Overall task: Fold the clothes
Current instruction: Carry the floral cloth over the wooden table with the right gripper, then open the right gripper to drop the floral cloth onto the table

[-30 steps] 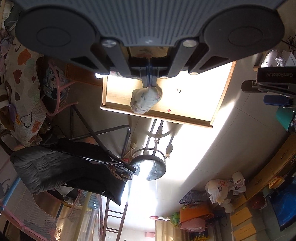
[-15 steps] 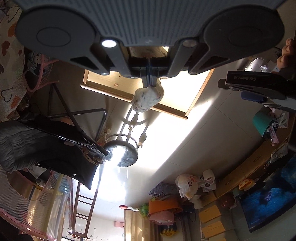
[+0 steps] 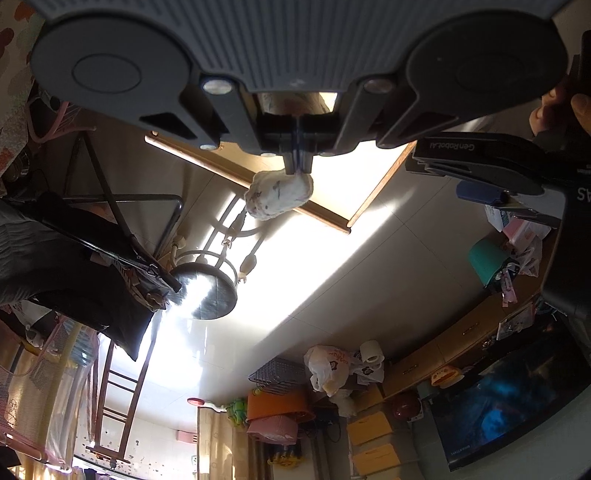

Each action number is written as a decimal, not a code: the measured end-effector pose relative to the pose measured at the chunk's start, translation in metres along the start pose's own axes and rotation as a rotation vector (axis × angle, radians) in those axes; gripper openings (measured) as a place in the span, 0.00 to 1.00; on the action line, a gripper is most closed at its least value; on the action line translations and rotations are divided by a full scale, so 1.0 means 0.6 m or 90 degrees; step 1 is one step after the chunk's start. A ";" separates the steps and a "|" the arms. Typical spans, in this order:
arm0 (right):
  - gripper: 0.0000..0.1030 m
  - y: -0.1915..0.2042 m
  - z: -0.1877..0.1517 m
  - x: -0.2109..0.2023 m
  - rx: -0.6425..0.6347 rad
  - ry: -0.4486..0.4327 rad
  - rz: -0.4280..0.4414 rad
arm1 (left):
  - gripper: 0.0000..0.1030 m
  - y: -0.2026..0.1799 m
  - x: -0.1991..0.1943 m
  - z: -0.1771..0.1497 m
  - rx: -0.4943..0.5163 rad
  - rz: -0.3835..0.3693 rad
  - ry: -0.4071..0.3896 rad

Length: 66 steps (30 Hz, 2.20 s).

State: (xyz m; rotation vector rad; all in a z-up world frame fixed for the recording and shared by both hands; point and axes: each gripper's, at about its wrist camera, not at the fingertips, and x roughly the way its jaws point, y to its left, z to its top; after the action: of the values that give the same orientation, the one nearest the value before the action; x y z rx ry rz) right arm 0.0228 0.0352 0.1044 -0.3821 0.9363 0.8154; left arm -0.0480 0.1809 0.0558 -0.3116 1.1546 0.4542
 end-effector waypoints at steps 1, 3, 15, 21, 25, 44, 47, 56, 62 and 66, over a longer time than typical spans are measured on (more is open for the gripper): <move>0.01 -0.003 0.001 -0.001 -0.003 0.000 0.003 | 0.63 -0.006 0.002 0.001 -0.001 0.000 0.002; 0.01 -0.009 0.004 -0.003 -0.009 -0.001 0.010 | 0.63 -0.013 0.007 0.002 0.000 0.000 0.008; 0.01 -0.003 0.042 0.021 0.016 -0.036 -0.008 | 0.63 0.000 0.060 0.010 0.037 -0.015 0.040; 0.01 0.002 0.068 0.047 0.041 -0.053 -0.030 | 0.63 0.039 0.078 0.029 0.060 -0.022 0.043; 0.01 0.001 0.083 0.071 0.061 -0.059 -0.047 | 0.63 0.067 0.089 0.042 0.073 -0.028 0.042; 0.05 -0.108 -0.218 0.219 0.314 0.065 -0.123 | 0.63 0.021 0.282 -0.008 0.156 -0.084 0.071; 0.05 -0.120 -0.266 0.231 0.343 0.081 -0.136 | 0.63 -0.008 0.310 -0.018 0.167 -0.095 0.070; 0.12 -0.131 -0.344 0.260 0.366 0.108 -0.133 | 0.63 -0.099 0.377 -0.094 0.219 -0.124 0.088; 0.31 -0.133 -0.390 0.280 0.372 0.126 -0.123 | 0.63 -0.117 0.414 -0.135 0.207 -0.108 0.101; 0.36 -0.134 -0.420 0.293 0.375 0.137 -0.117 | 0.63 -0.105 0.420 -0.134 0.203 -0.080 0.070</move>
State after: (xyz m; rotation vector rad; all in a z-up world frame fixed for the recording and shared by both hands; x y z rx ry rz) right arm 0.0011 -0.0928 -0.1857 -0.0376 1.2705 0.3068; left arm 0.0019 0.1351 -0.2075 -0.1312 1.2850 0.1399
